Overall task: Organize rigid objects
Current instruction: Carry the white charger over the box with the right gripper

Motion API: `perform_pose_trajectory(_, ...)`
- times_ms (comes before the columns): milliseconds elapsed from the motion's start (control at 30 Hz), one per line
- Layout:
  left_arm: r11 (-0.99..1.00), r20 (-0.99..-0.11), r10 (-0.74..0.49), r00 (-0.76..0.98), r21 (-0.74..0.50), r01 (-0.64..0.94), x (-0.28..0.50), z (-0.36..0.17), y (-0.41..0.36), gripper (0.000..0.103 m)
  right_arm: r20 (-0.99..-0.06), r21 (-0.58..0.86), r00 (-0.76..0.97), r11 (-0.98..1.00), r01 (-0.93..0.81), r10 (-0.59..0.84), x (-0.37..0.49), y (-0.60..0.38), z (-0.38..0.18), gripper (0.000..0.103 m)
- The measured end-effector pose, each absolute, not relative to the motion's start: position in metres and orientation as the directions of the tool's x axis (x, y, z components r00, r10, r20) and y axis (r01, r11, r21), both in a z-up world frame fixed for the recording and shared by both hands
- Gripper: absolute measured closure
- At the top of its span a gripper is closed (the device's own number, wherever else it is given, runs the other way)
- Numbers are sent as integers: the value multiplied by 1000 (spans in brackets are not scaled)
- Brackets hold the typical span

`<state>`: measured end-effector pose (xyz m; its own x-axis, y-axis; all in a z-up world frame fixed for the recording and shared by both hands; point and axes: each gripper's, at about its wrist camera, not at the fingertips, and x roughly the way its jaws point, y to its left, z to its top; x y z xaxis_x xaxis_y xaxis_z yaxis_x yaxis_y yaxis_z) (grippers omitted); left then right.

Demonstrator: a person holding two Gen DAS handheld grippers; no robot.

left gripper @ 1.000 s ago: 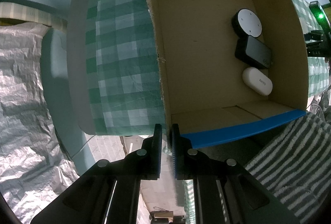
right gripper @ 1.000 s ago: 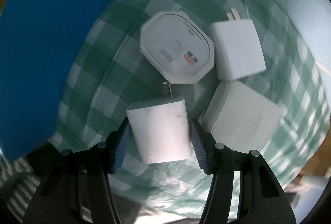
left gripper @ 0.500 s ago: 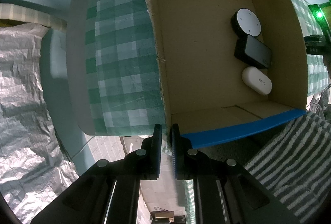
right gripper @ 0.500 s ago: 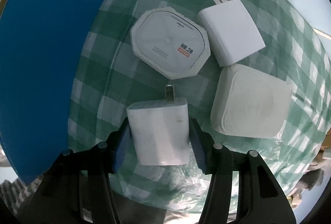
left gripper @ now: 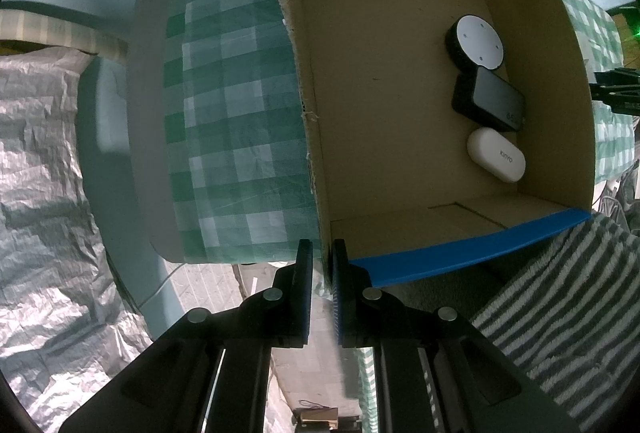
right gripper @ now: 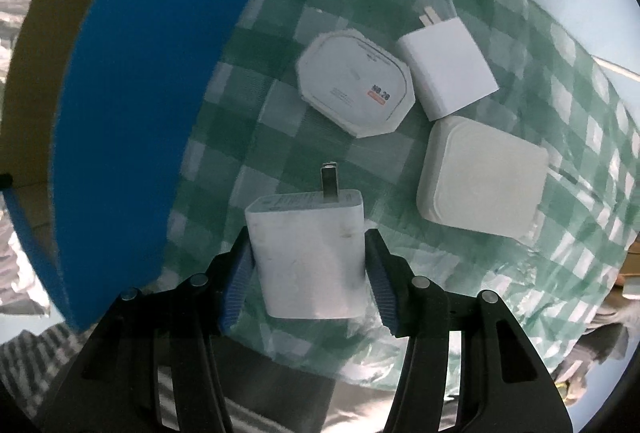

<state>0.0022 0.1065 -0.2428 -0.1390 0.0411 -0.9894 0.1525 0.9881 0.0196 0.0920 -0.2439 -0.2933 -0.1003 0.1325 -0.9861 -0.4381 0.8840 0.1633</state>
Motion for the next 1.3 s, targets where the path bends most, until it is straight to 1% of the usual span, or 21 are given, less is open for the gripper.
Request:
perform_pose_trajectory(467,988,-989,41,-140,19,155,3,-244,105,94,-979,193,-47,840,-507,197,95,-223,-201,49)
perform_pose_trajectory(700,987,-989,42,-140,20,158,3,-245,106,94,-971,209,-16,804,-556,240,91,-205,-165,49)
perform_pose_trajectory(833,988,-989,40,-141,18,155,3,-245,106,94,-965,217,-9,781,-586,261,87,-184,-155,49)
perform_pose_trajectory(1300,986,-989,48,-137,25,164,2,-246,104,94,-968,201,-29,700,-685,250,89,-120,-181,49)
